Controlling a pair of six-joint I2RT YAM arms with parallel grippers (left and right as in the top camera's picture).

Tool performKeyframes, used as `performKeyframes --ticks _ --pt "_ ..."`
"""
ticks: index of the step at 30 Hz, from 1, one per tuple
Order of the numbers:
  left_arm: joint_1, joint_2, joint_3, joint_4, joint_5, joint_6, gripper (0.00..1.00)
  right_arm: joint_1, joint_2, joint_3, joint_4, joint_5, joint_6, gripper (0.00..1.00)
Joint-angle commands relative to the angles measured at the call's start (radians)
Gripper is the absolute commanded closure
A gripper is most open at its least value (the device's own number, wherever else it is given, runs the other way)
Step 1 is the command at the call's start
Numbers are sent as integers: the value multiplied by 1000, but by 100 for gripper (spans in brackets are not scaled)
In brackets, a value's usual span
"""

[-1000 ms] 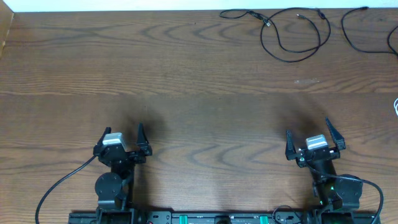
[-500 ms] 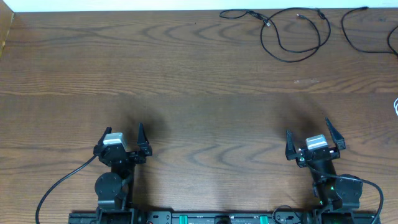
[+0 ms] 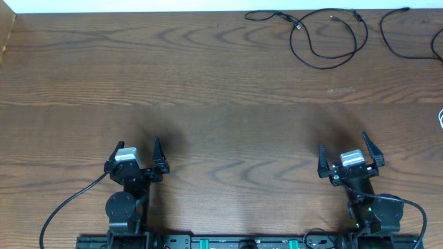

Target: Untangle cables

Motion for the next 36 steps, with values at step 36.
performKeyframes --ticks 36 --pt "5 -8 -24 -31 9 13 9 8 -6 -2 -9 76 178 1"
